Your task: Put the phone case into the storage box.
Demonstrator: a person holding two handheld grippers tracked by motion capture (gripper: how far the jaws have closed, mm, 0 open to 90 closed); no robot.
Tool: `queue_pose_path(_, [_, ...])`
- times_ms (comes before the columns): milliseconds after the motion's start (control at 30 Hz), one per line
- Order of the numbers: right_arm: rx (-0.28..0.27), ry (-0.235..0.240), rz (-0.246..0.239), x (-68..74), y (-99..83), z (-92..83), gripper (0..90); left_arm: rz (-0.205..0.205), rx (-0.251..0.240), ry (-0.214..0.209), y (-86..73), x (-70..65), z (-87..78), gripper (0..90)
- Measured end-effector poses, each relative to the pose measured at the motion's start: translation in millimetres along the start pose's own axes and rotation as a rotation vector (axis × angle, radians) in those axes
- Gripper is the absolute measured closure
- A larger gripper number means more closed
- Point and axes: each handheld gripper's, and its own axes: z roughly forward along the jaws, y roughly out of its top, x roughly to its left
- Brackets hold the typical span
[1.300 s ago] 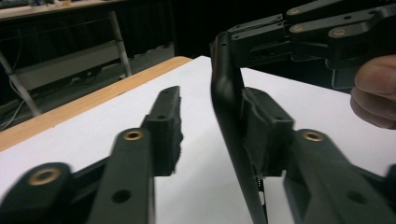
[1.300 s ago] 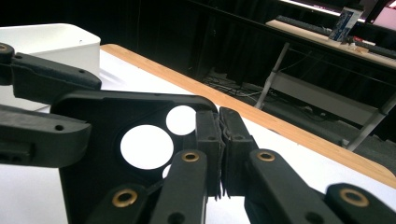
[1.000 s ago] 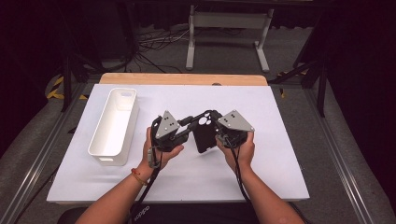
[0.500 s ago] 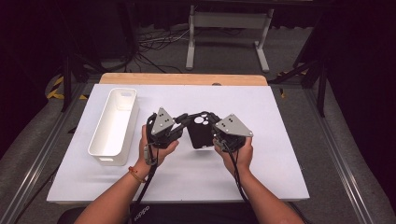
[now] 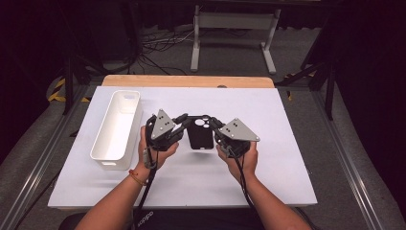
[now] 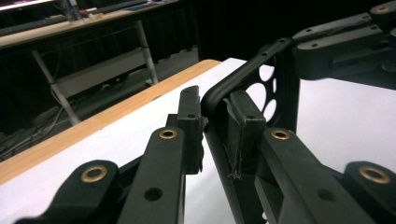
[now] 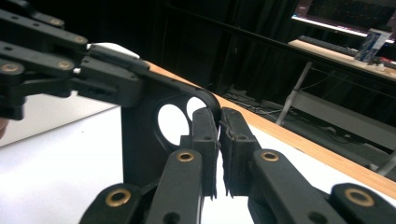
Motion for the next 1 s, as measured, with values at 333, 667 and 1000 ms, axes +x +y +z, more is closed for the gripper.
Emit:
queue_pose_path(333, [-0.005,0.011,-0.003,-0.2,0.9,-1.7,85.1,0.012,-0.006,-0.019,0.2,4.5,-1.0,77.5])
queue_pose_path(667, [-0.004,0.049,0.003,-5.4,0.8,-1.7,83.7,0.073,-0.022,-0.04,1.6,4.2,-5.9,80.0])
queue_pose_path(1000, [-0.002,0.074,-0.005,-6.6,1.6,-2.3,79.1,0.123,-0.028,-0.051,1.6,7.9,-12.4,80.9])
